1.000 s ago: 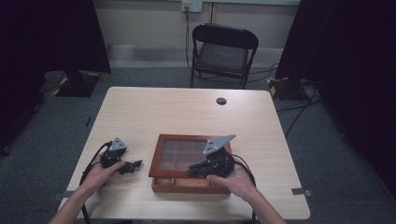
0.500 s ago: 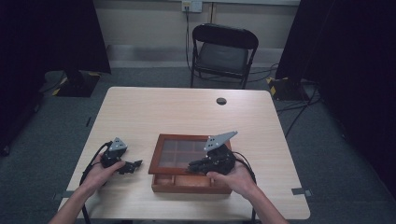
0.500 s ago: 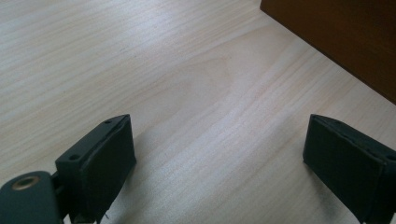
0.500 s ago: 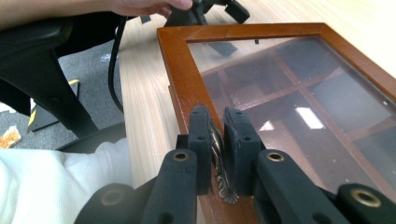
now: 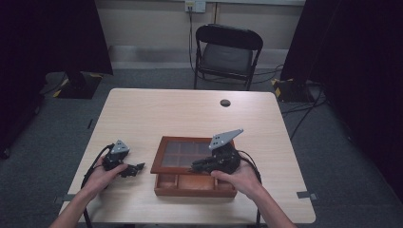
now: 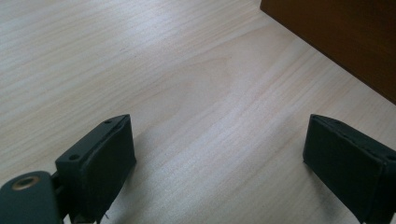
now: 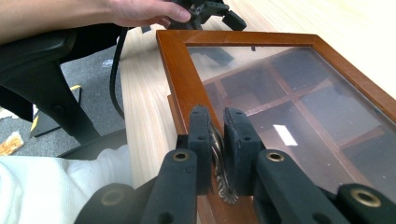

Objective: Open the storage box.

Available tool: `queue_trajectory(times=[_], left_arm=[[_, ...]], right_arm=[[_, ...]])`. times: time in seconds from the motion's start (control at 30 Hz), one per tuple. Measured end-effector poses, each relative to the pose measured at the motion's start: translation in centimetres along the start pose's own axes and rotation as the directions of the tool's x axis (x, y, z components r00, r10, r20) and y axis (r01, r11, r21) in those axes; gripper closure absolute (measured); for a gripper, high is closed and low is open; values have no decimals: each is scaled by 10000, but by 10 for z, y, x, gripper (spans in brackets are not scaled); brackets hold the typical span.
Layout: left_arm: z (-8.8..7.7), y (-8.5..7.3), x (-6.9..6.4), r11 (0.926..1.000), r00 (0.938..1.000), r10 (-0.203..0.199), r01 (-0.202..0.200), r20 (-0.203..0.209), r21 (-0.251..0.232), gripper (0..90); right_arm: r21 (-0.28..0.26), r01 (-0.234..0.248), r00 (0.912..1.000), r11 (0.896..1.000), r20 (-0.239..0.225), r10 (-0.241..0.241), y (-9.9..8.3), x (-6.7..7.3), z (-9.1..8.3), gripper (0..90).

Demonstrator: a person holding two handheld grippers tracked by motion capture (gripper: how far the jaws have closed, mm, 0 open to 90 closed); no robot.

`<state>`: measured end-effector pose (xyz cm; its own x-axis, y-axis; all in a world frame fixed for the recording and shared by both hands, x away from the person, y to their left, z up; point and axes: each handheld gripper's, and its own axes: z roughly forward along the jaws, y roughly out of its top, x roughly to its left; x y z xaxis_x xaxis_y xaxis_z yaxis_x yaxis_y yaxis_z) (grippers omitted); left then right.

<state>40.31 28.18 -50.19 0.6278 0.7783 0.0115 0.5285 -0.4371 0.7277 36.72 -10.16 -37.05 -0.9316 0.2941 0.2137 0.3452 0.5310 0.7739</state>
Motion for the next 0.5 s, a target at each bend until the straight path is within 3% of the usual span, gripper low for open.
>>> queue_trajectory(times=[0.5], left_arm=[[0, 0, 0, 10000, 10000, -7, 7, -13, -24, 82]], right_arm=[[-34, -103, 9999, 9999, 94, 104, 11, -3, -7, 823]])
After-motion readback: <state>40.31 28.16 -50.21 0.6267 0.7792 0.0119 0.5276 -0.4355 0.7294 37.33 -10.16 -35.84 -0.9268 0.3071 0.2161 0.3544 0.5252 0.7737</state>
